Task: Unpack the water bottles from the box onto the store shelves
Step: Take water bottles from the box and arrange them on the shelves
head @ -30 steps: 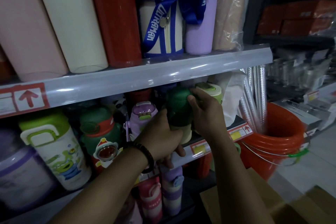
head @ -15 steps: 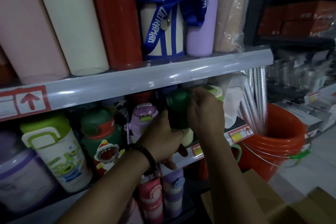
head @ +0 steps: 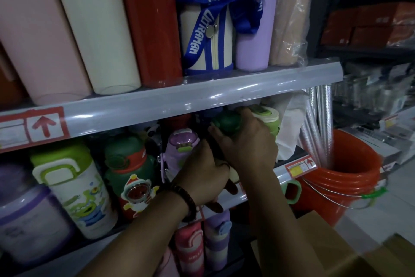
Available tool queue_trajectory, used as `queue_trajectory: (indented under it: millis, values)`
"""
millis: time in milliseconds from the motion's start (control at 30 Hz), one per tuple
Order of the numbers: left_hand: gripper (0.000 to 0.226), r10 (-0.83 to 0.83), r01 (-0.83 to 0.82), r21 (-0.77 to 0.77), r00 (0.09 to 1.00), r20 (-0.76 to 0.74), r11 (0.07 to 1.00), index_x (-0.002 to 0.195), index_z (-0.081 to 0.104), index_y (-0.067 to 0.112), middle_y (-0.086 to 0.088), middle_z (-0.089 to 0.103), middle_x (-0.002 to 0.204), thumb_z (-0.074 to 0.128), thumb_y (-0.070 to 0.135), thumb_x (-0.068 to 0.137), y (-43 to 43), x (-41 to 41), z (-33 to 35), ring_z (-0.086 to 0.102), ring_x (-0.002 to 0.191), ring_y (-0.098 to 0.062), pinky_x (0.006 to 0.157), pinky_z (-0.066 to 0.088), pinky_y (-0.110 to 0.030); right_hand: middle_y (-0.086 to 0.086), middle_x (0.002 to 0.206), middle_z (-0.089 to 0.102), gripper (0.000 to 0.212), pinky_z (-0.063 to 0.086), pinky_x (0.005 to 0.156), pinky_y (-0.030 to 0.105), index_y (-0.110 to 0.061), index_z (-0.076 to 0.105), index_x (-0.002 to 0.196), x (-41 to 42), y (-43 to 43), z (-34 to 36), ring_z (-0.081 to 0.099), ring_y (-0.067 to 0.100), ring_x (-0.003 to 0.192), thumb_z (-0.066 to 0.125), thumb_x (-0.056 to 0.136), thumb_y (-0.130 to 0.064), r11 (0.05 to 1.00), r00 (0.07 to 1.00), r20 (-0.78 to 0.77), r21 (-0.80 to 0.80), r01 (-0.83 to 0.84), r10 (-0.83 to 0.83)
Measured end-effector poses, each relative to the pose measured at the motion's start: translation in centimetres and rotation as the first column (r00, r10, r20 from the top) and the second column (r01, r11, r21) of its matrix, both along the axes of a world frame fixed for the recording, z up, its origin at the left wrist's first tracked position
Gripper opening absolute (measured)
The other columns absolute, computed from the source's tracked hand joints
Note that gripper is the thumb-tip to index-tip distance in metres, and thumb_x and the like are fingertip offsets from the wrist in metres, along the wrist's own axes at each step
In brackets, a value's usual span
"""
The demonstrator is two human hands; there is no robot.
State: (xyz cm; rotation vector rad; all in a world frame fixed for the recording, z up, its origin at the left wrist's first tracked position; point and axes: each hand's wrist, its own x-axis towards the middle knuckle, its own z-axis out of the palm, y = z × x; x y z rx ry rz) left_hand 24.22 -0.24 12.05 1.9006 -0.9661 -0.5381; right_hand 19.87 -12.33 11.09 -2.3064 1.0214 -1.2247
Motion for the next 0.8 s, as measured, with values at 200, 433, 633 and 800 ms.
queue_trajectory:
  millis: [200,433,633,800]
  values:
    - [0.027,0.021,-0.021,0.016,1.000,-0.001,1.000,0.118,0.054,0.028,-0.005,0.074,0.099,0.058,0.021,0.092,0.5,-0.3,0.5,0.076,0.070,-0.017,0.048,0.060,-0.041,0.002,0.114,0.071,0.061,0.059,0.081,0.042,-0.032,0.061,0.129,-1.0,-1.1,0.2,0.068,0.026,0.103,0.065,0.084,-0.072,0.995,0.994,-0.039,0.010,-0.102,0.103]
    - [0.044,0.127,-0.129,-0.023,0.897,0.423,0.991,0.139,0.045,0.030,0.006,0.070,0.084,0.060,0.032,0.098,1.2,0.5,2.1,0.068,0.076,-0.011,0.071,0.059,-0.033,0.002,0.119,0.074,0.056,0.058,0.084,0.043,-0.043,0.052,0.144,-1.7,-2.3,0.7,0.069,0.030,0.108,0.066,0.091,-0.050,0.964,0.954,-0.143,0.044,-0.260,0.264]
    - [0.073,0.062,-0.149,0.156,0.887,0.458,0.976,0.164,0.020,0.032,-0.004,0.055,0.149,0.057,0.027,0.101,1.8,0.7,1.5,0.055,0.130,-0.025,0.106,0.045,-0.029,0.007,0.131,0.070,0.053,0.056,0.093,0.049,-0.046,0.044,0.152,-1.9,-4.2,0.5,0.065,0.034,0.117,0.058,0.102,-0.038,0.929,0.905,-0.215,0.037,-0.369,0.368]
    - [0.082,0.095,-0.195,0.175,0.884,0.458,0.965,0.162,0.017,0.041,-0.002,0.050,0.152,0.050,0.046,0.087,2.5,1.1,1.5,0.052,0.134,-0.029,0.116,0.042,-0.043,0.012,0.134,0.067,0.054,0.055,0.094,0.051,-0.045,0.042,0.153,-1.9,-5.0,0.2,0.062,0.036,0.118,0.052,0.105,-0.023,0.905,0.874,-0.244,0.035,-0.424,0.419]
